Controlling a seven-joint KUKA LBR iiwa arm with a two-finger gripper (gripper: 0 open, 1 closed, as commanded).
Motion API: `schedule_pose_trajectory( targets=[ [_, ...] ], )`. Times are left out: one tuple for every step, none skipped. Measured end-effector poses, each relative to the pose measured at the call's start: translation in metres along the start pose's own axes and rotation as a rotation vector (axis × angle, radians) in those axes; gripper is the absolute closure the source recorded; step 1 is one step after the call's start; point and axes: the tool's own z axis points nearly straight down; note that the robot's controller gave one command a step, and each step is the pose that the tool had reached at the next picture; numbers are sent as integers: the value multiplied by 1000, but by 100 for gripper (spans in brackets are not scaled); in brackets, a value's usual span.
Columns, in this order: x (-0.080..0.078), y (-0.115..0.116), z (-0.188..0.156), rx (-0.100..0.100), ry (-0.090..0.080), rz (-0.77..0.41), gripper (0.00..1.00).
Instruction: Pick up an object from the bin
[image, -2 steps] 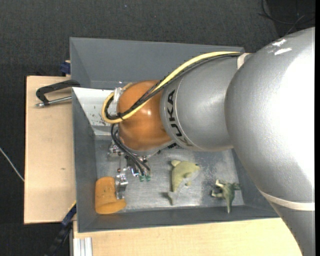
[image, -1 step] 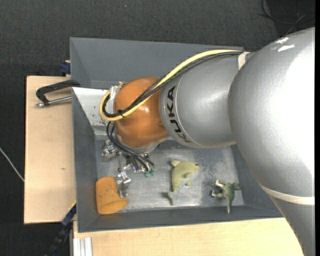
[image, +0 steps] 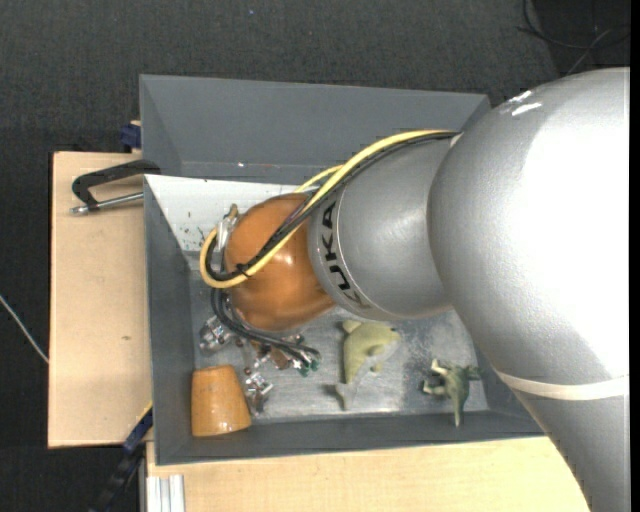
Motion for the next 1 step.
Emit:
schedule_pose_trajectory(
  targets=[
    [7, 8, 1, -8, 0, -237, 0]
  ],
)
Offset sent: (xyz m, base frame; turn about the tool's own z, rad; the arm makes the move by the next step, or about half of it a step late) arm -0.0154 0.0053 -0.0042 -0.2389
